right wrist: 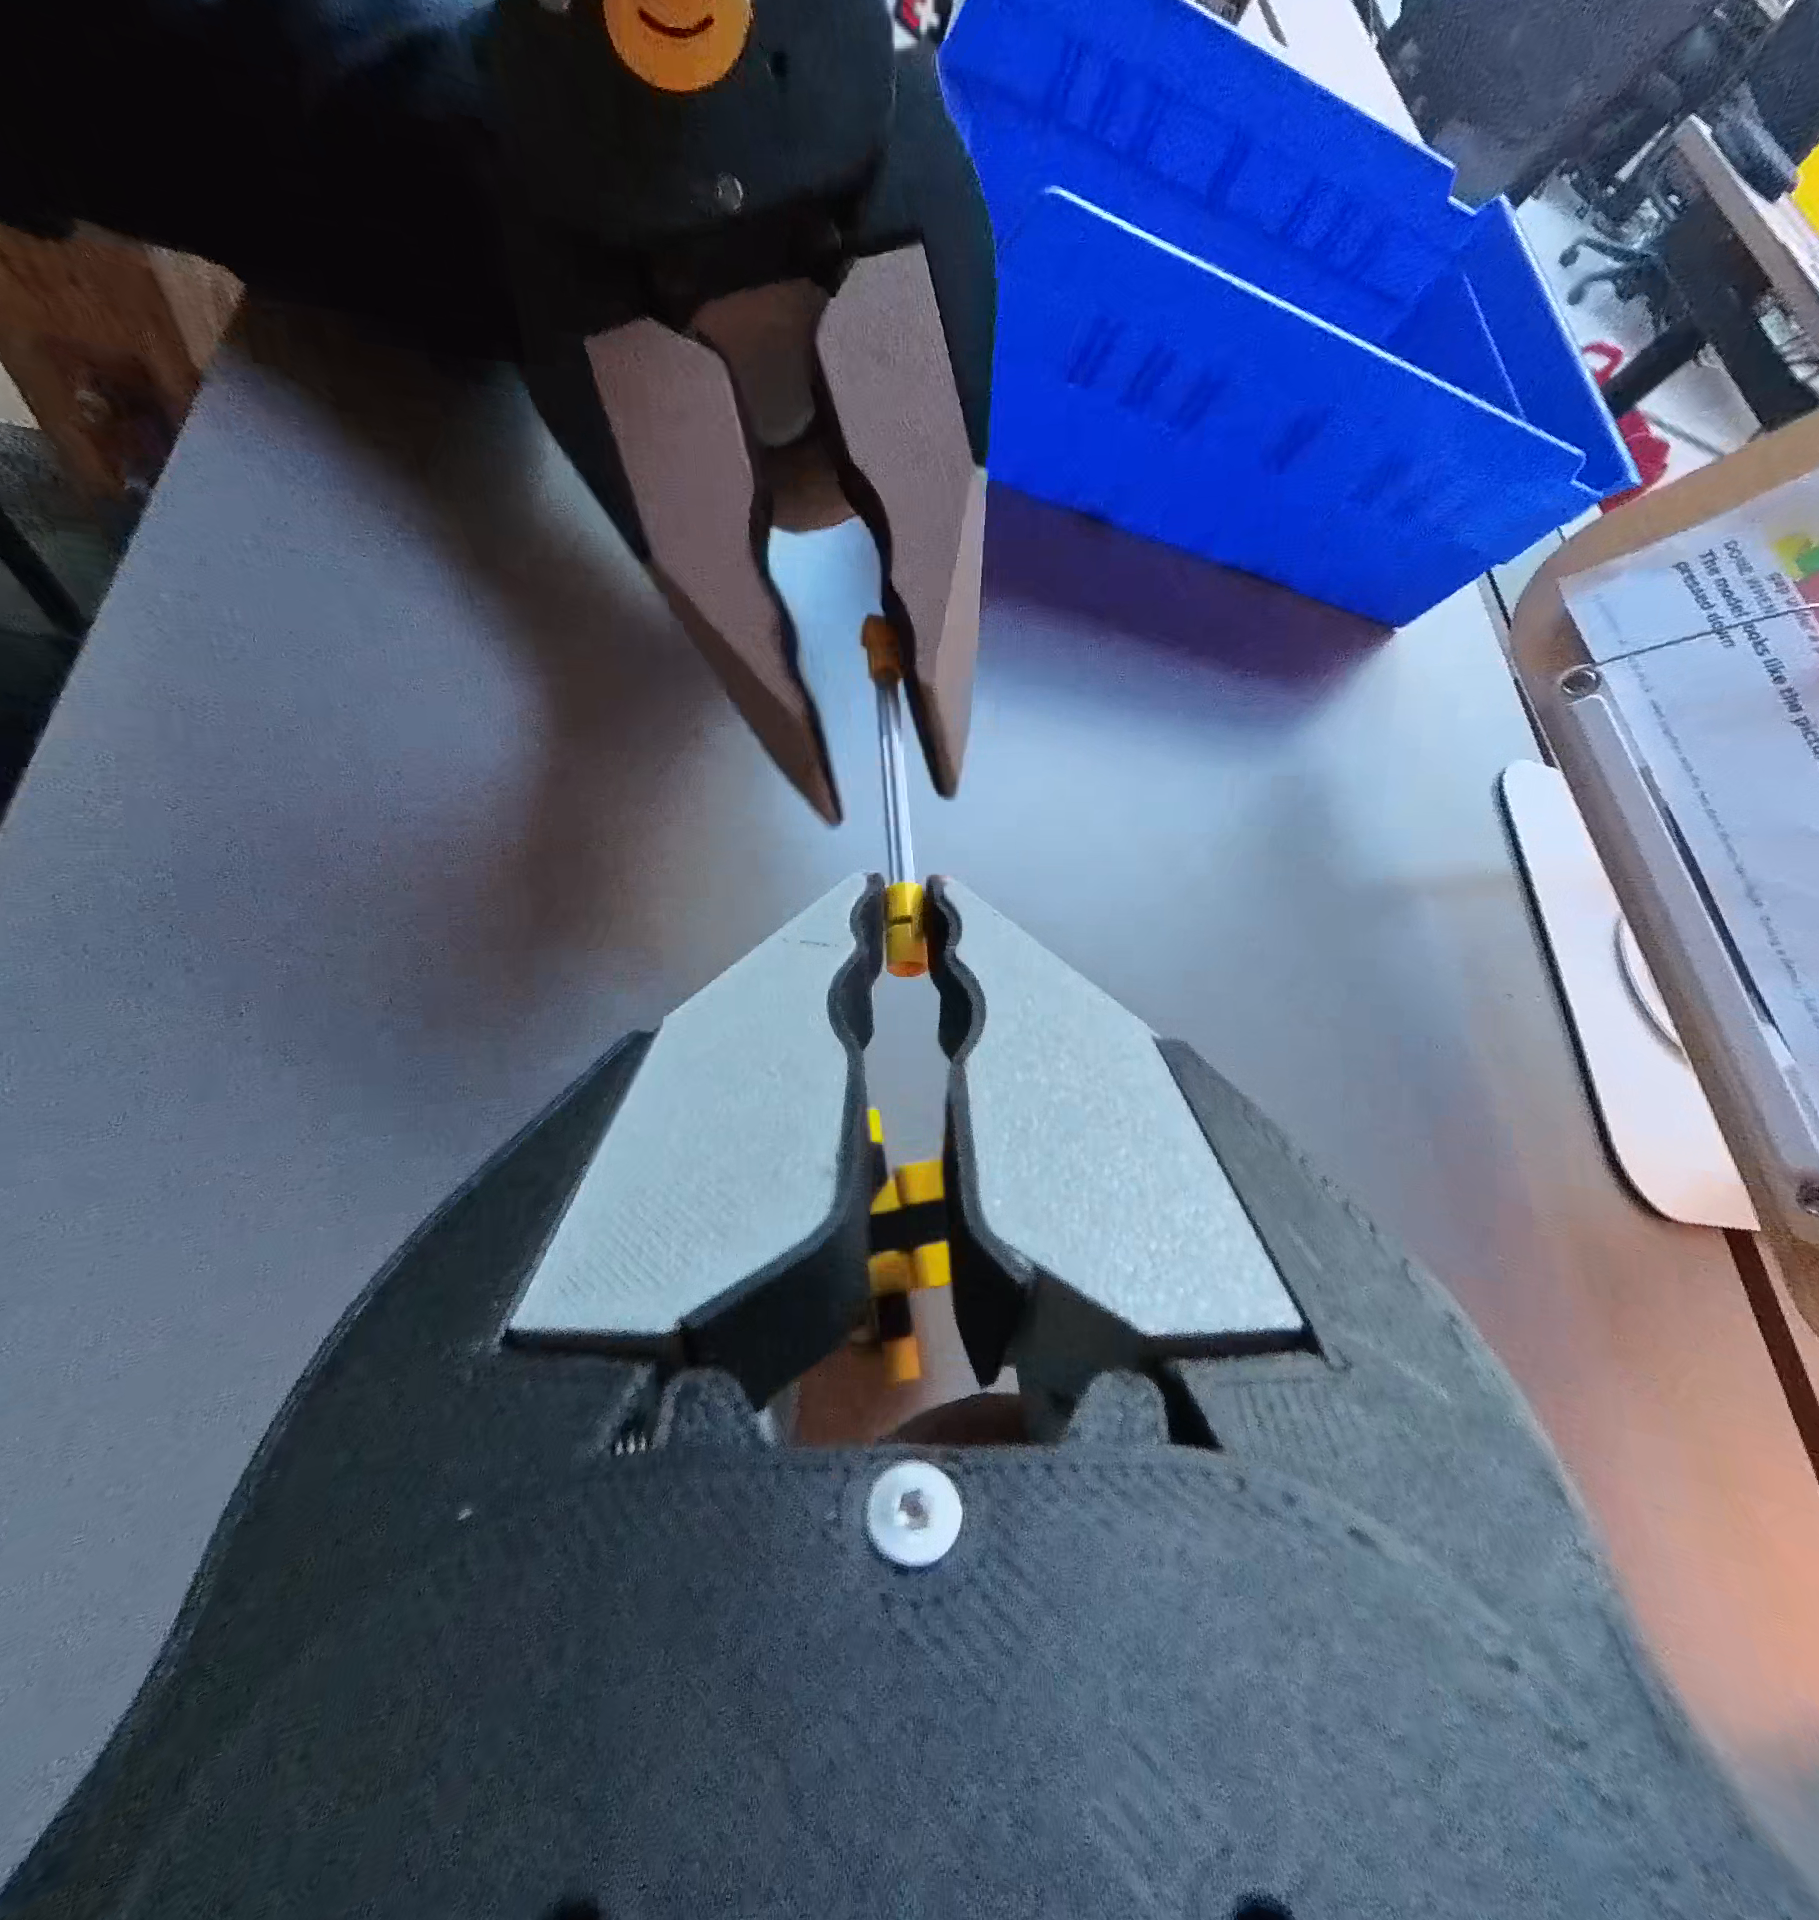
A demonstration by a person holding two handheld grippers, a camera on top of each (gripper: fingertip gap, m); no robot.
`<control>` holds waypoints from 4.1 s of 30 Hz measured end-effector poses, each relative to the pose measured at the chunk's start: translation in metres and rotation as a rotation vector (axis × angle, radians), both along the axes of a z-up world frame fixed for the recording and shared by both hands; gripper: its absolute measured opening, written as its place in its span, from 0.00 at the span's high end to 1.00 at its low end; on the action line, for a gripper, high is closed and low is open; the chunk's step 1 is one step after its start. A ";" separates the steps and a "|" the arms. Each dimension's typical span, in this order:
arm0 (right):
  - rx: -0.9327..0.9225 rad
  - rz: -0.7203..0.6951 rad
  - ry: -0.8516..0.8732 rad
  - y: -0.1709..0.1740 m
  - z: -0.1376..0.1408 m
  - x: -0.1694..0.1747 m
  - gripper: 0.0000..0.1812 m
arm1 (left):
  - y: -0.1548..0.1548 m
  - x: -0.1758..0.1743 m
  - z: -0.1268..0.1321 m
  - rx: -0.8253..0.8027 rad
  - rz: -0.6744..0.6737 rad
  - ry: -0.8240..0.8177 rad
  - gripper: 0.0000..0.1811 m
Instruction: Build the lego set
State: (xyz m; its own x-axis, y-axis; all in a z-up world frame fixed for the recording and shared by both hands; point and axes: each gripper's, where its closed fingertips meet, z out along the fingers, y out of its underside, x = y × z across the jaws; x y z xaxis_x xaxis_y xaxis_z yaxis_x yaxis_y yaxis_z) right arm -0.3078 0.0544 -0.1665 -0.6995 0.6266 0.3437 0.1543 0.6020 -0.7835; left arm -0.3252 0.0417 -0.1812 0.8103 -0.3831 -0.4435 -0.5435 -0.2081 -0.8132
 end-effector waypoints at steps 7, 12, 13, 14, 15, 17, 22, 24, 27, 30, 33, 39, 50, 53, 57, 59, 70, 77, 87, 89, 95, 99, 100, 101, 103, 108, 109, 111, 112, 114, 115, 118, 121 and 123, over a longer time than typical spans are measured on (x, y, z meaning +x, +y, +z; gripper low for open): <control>0.090 0.016 -0.006 -0.010 -0.014 0.000 0.97 | 0.001 0.013 -0.012 -0.049 -0.037 0.040 1.00; 0.153 -0.066 0.029 0.022 -0.003 0.001 0.97 | -0.002 -0.005 0.000 -0.030 0.021 -0.011 1.00; 0.150 -0.099 0.048 0.034 0.004 0.003 0.97 | -0.005 -0.007 0.006 -0.014 0.020 -0.047 1.00; 0.145 -0.148 0.092 0.048 0.018 0.004 0.97 | -0.006 -0.009 0.011 -0.003 0.015 -0.088 1.00; 0.135 -0.221 0.166 0.066 0.038 0.005 0.97 | -0.007 -0.011 0.015 0.003 0.014 -0.126 1.00; 0.101 -0.413 0.328 0.112 0.086 0.013 0.97 | -0.003 -0.014 0.019 0.018 0.038 -0.199 1.00; 0.071 -1.166 0.328 0.301 0.099 0.079 0.97 | 0.007 -0.010 0.006 -0.008 0.058 -0.248 1.00; 0.057 -1.347 -0.013 0.346 0.039 0.103 0.88 | 0.011 -0.007 0.004 -0.006 0.060 -0.279 1.00; 0.009 -1.413 0.094 0.365 0.050 0.104 0.86 | 0.012 -0.001 0.002 -0.022 0.032 -0.361 1.00; -0.144 -1.347 0.196 0.349 0.067 0.096 0.80 | 0.013 -0.005 0.007 0.001 0.046 -0.386 1.00; -0.416 -0.966 0.259 0.266 0.094 0.051 0.83 | 0.013 -0.007 0.020 0.070 0.041 -0.386 1.00; -0.643 -0.203 -0.172 0.036 0.058 -0.004 0.86 | 0.014 -0.005 0.029 0.172 0.051 -0.244 1.00; -0.461 -0.152 -0.228 0.001 0.016 -0.012 0.98 | 0.014 -0.001 0.019 0.161 0.069 -0.018 0.99; -0.505 -0.124 -0.215 0.000 0.023 -0.010 0.99 | 0.013 -0.009 0.024 0.183 0.101 -0.011 0.98; -0.575 -0.118 -0.155 0.005 0.037 -0.011 0.99 | 0.012 -0.011 0.029 0.188 0.093 -0.128 0.94; -0.563 -0.120 -0.113 0.004 0.039 -0.012 0.99 | 0.012 -0.012 0.031 0.175 0.094 -0.222 0.93; -0.510 -0.125 -0.007 0.003 0.045 -0.014 0.99 | 0.005 -0.023 0.042 0.189 0.101 -0.293 0.83; -0.642 -0.045 0.231 -0.006 0.090 0.000 1.00 | 0.006 -0.025 0.047 0.118 0.051 -0.675 0.79; -0.829 -0.026 0.246 -0.029 0.086 -0.008 1.00 | -0.015 0.008 0.105 0.361 -0.230 -0.919 0.95; -0.877 -0.012 0.251 -0.032 0.086 -0.009 1.00 | -0.017 0.009 0.108 0.378 -0.240 -0.926 0.99; -0.865 -0.001 0.164 -0.047 0.070 -0.016 1.00 | -0.019 0.012 0.109 0.367 -0.255 -0.934 0.99; -0.806 -0.010 0.140 -0.052 0.063 -0.019 1.00 | -0.016 0.018 0.101 0.325 -0.251 -0.899 0.99; -0.799 -0.009 0.132 -0.052 0.062 -0.018 1.00 | -0.016 0.018 0.101 0.319 -0.251 -0.900 0.98; -0.797 -0.008 0.123 -0.051 0.061 -0.018 1.00 | -0.016 0.018 0.100 0.309 -0.253 -0.896 0.97; -0.803 0.004 0.095 -0.053 0.059 -0.018 1.00 | -0.017 0.020 0.101 0.301 -0.256 -0.879 0.94; -0.796 -0.001 0.029 -0.057 0.050 -0.021 0.98 | -0.014 0.015 0.094 0.299 -0.195 -0.764 0.99; -0.771 -0.015 0.019 -0.055 0.047 -0.022 0.95 | -0.012 0.012 0.091 0.295 -0.171 -0.742 0.99; -0.708 -0.058 0.051 -0.044 0.049 -0.023 0.88 | -0.010 0.001 0.089 0.304 -0.114 -0.731 1.00; -0.686 -0.079 0.097 -0.036 0.055 -0.023 0.88 | -0.010 -0.003 0.088 0.293 -0.107 -0.749 0.99; -0.682 -0.101 0.184 -0.023 0.073 -0.019 0.89 | -0.009 -0.010 0.085 0.267 -0.083 -0.792 1.00; -0.694 -0.110 0.208 -0.017 0.080 -0.018 0.89 | -0.008 -0.010 0.083 0.254 -0.079 -0.800 1.00; -0.736 -0.156 0.219 -0.007 0.089 -0.021 0.86 | -0.005 -0.001 0.076 0.207 -0.100 -0.801 0.99; -0.768 -0.141 0.193 -0.009 0.088 -0.021 0.97 | 0.000 0.011 0.067 0.164 -0.107 -0.773 1.00; -0.751 -0.167 0.174 -0.006 0.084 -0.022 0.97 | 0.003 0.009 0.064 0.163 -0.079 -0.759 1.00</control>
